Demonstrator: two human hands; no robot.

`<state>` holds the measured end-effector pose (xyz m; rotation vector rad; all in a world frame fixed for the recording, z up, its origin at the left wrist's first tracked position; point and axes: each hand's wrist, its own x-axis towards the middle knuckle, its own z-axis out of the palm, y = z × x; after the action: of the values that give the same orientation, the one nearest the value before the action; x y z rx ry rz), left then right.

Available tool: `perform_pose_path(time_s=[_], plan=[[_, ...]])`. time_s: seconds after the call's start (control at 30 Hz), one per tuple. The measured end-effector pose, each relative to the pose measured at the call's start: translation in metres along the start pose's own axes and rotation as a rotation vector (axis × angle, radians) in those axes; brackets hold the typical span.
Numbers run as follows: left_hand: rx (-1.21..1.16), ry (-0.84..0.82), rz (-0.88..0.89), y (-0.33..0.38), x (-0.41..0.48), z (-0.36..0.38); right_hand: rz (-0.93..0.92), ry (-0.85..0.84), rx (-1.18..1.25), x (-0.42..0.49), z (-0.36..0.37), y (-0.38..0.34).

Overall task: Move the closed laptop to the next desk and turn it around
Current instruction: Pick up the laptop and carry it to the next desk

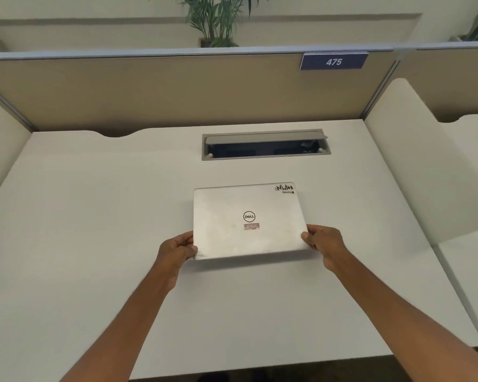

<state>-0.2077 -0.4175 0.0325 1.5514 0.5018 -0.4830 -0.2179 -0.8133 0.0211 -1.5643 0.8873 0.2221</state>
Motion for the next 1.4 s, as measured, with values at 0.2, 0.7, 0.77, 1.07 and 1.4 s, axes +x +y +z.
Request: perform_pose_path(time_s=[0.2,0.7,0.77,1.07,1.4], plan=[[0.028,-0.017,-0.012,-0.005,0.004,0.016,-0.015,0.032,-0.074,0.003,-0.014,0.01],[0.027,0.036,-0.075,-0.016,0.009,0.03,-0.058,0.079,-0.215,0.001,-0.018,0.012],[0.049,0.047,-0.084,-0.016,0.01,0.031,-0.069,0.087,-0.267,-0.001,-0.018,0.011],[0.068,0.128,-0.094,-0.024,0.012,0.036,-0.104,0.105,-0.459,-0.011,-0.016,0.016],[0.2,0.213,-0.117,-0.003,0.016,0.048,-0.153,0.226,-1.009,-0.044,0.01,-0.001]])
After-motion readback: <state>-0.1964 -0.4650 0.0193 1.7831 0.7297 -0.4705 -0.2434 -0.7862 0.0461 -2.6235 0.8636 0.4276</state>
